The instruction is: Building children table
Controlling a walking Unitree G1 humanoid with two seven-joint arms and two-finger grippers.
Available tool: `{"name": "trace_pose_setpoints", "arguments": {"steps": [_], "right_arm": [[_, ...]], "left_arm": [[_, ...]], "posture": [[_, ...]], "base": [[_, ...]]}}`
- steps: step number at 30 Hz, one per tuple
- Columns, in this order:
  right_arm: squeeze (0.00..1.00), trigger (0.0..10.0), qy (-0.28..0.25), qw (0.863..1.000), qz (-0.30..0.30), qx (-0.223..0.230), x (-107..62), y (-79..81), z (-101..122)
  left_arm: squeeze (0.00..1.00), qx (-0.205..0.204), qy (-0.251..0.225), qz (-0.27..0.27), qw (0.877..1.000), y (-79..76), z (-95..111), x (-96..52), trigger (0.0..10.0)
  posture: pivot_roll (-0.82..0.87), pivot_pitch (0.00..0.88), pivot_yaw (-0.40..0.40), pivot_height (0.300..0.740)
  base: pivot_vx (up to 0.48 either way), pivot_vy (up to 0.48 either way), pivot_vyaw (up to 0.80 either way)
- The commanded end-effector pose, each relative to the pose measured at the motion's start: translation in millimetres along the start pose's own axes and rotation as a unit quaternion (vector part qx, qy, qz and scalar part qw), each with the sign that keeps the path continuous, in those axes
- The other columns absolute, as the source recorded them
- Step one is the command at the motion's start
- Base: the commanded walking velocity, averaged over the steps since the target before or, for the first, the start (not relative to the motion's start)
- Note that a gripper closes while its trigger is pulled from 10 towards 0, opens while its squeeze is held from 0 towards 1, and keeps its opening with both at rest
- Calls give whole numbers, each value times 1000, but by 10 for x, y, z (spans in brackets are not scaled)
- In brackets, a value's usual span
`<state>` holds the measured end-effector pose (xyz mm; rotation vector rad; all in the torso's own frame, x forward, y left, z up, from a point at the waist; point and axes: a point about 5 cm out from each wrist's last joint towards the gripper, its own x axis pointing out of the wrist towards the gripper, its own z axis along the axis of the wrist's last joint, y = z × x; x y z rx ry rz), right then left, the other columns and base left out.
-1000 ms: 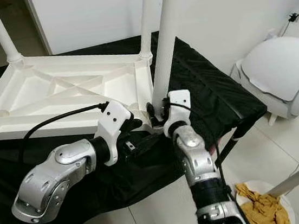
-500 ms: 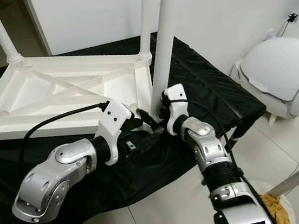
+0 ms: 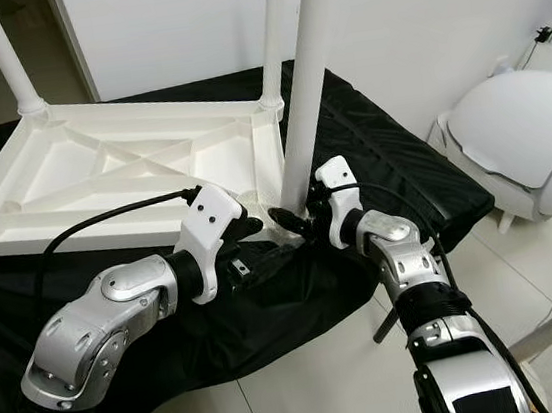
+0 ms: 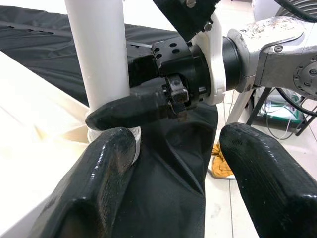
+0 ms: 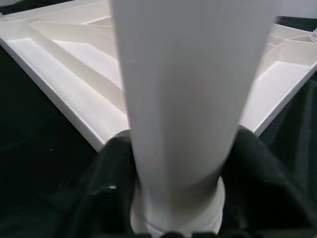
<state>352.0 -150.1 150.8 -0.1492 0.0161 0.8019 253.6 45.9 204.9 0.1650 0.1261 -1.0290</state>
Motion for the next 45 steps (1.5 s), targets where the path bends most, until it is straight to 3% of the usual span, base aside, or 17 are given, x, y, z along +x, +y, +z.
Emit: {"name": "trace_pose_setpoints", "arguments": {"steps": [1,10,23,32,34,42,45], "right_arm": [[0,0,7,1000,13,4,-20,11,-50],[0,0,3,1000,4,20,-32,3,-103],[0,0,-10,994,-88,62,21,25,-129],[0,0,-31,982,-164,89,77,146,-77],[0,0,-27,974,-202,99,87,189,-81],[0,0,-35,959,-262,101,124,335,-10],[0,0,-46,931,-346,105,135,404,43]], "left_arm": [[0,6,-2,1,1000,-6,33,-1,10000],[0,4,-3,5,1000,11,43,-5,10000],[0,4,-2,11,1000,32,31,-13,10000],[0,2,-1,12,1000,35,29,-19,10000],[0,1,-1,11,1000,28,26,-16,10000],[0,1,0,10,1000,28,22,-13,10000],[0,1,0,10,1000,31,24,-10,10000]], "posture": [[-28,15,-63,740],[-27,27,-61,740],[-28,29,-66,740],[-30,29,-66,740],[-31,34,-64,740],[-33,36,-63,740],[-31,35,-68,740]], "base": [[0,0,0],[0,0,0],[0,0,0],[0,0,0],[0,0,0],[0,0,0],[0,0,0]]}}
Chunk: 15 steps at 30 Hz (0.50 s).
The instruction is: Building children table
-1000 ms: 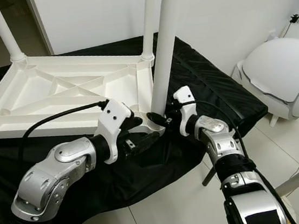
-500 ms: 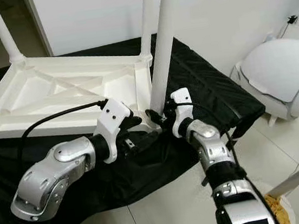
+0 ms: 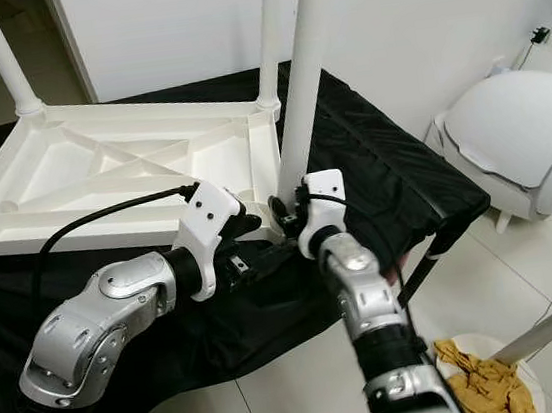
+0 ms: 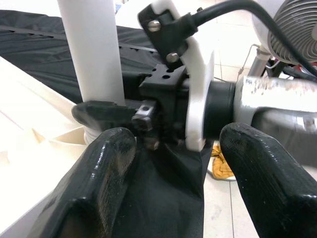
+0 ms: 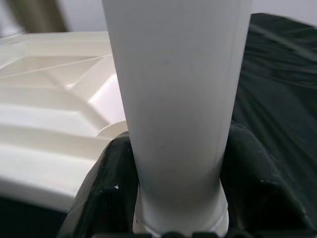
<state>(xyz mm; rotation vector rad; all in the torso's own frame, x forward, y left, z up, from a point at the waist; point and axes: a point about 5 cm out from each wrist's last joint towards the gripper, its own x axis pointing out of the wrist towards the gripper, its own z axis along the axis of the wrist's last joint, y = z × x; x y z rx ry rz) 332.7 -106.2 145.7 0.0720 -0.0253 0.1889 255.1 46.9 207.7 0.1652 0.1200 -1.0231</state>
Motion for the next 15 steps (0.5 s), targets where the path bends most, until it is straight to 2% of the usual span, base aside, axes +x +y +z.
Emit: {"name": "trace_pose_setpoints", "arguments": {"steps": [1,9,15], "right_arm": [[0,0,-10,998,-63,10,-18,-43,39],[0,0,-5,995,-93,18,-43,18,47],[0,0,0,997,-79,12,-57,61,53]], "left_arm": [[0,0,2,7,1000,11,-1,-5,10000],[0,0,2,8,1000,7,0,-1,10000],[0,0,-1,6,1000,7,4,14,10000]], "posture": [[-31,35,-68,740],[-29,33,-70,740],[-38,29,-75,740]], "base": [[0,0,0],[0,0,0],[0,0,0]]}}
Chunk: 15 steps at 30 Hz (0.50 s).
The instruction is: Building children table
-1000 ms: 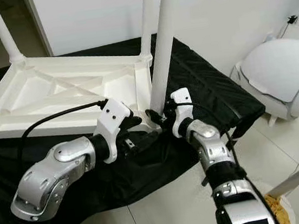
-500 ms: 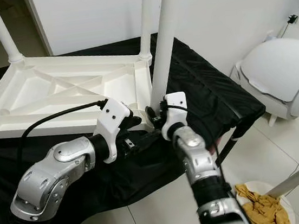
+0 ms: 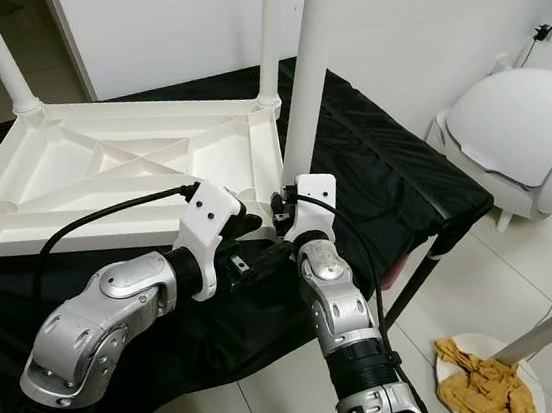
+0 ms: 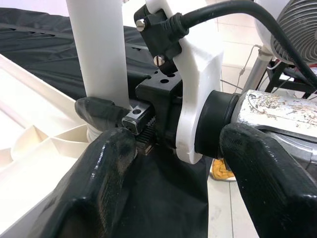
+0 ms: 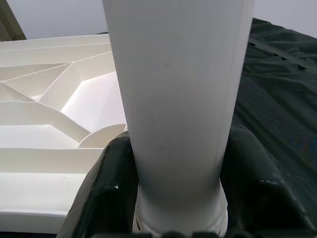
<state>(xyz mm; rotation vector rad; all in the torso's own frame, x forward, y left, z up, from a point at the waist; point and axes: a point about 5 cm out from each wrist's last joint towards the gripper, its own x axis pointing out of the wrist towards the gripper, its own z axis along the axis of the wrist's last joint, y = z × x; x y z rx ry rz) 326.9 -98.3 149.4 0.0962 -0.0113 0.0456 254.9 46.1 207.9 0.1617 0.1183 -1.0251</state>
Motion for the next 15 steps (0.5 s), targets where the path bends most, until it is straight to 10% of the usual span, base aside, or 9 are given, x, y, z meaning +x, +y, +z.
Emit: {"name": "trace_pose_setpoints", "arguments": {"steps": [1,7,8,15], "right_arm": [[0,10000,-1,1000,-6,-6,-14,-33,18],[4,10000,3,1000,-18,-9,4,-75,12],[918,10000,4,1000,-20,-10,13,-92,15],[1000,10000,-7,1000,10,-6,50,-127,65]], "left_arm": [[0,1,1,7,1000,11,2,10,10000],[0,1,-1,6,1000,-2,3,13,10000],[0,1,-1,5,1000,-6,2,14,10000],[0,2,0,4,1000,-3,2,20,10000]], "posture": [[-36,27,-76,740],[-35,23,-77,740],[-35,22,-76,740],[-37,18,-75,740]], "base": [[0,0,0],[0,0,0],[0,0,0],[0,0,0]]}}
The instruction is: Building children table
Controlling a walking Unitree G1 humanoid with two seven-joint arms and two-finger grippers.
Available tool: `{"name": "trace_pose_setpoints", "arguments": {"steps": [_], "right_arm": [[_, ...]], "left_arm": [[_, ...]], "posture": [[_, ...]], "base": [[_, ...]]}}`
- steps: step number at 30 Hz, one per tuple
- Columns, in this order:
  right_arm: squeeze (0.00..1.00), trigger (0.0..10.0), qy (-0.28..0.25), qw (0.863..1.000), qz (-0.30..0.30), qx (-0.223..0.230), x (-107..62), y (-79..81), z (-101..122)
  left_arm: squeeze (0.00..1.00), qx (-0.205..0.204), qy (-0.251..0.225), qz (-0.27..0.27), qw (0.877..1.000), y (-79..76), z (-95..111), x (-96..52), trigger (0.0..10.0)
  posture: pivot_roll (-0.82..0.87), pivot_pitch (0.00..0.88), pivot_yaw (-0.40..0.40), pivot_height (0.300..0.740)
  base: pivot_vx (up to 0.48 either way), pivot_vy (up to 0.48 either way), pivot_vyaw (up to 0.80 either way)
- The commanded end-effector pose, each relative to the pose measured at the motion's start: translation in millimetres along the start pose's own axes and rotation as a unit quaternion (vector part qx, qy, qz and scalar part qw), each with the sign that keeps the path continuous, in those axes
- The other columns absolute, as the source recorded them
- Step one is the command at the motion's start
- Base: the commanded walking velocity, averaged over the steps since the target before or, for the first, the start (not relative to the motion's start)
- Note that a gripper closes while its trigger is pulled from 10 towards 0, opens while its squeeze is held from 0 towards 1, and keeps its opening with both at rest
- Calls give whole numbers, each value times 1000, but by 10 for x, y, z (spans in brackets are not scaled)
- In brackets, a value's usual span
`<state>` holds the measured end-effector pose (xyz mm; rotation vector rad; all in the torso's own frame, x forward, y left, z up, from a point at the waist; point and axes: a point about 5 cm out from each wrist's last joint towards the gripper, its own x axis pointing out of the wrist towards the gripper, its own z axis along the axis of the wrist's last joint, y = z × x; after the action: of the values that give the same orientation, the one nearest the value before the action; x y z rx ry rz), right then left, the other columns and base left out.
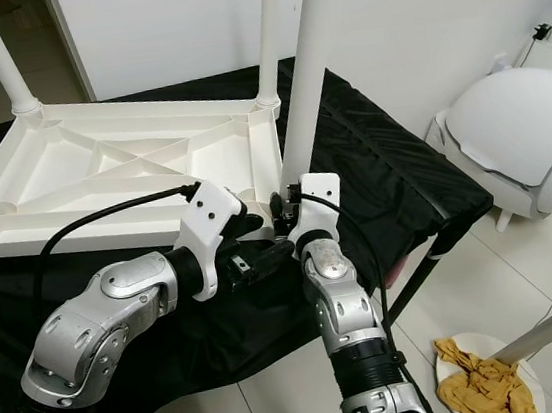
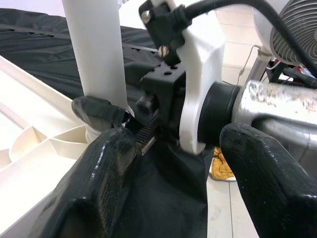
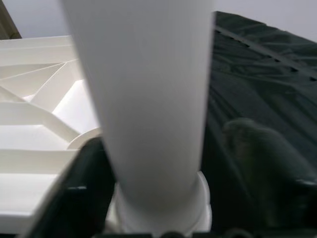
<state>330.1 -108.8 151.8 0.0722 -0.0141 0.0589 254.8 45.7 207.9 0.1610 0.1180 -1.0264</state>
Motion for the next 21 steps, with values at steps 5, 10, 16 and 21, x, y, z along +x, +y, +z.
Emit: {"name": "trace_pose_setpoints", "arguments": {"steps": [5,10,16,21], "right_arm": [[345,10000,-16,995,94,-19,87,-185,93],[0,10000,12,983,174,-64,75,-300,10],[0,10000,37,958,266,-98,53,-456,-63],[0,10000,38,951,290,-102,82,-498,-57]], "left_arm": [[0,3,0,2,1000,-1,6,15,10000],[0,5,2,0,1000,1,5,10,10000],[0,5,1,1,1000,7,20,5,10000],[0,5,1,0,1000,11,23,2,10000]], "posture": [[-41,15,-70,740],[-41,20,-64,740],[-41,29,-56,740],[-39,28,-52,740]], "base": [[0,0,0],[0,0,0],[0,0,0],[0,0,0]]}}
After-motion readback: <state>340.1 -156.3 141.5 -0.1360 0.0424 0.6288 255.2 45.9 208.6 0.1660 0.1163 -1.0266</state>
